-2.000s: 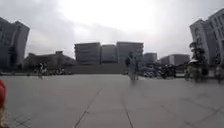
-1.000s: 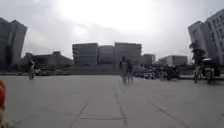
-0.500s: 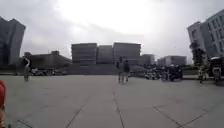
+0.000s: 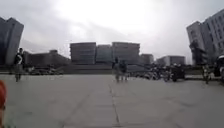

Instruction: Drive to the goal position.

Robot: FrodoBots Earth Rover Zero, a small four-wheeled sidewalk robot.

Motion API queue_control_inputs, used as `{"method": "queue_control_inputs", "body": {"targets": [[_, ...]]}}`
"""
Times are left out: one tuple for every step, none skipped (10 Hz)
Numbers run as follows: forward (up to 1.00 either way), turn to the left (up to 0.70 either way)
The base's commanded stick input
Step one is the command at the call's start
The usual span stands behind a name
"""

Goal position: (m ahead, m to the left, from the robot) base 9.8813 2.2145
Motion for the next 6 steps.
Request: {"method": "queue_control_inputs", "body": {"targets": [[1.00,0.00],[1.00,0.00],[1.00,0.00],[1.00,0.00],[1.00,0.00],[1.00,0.00]]}}
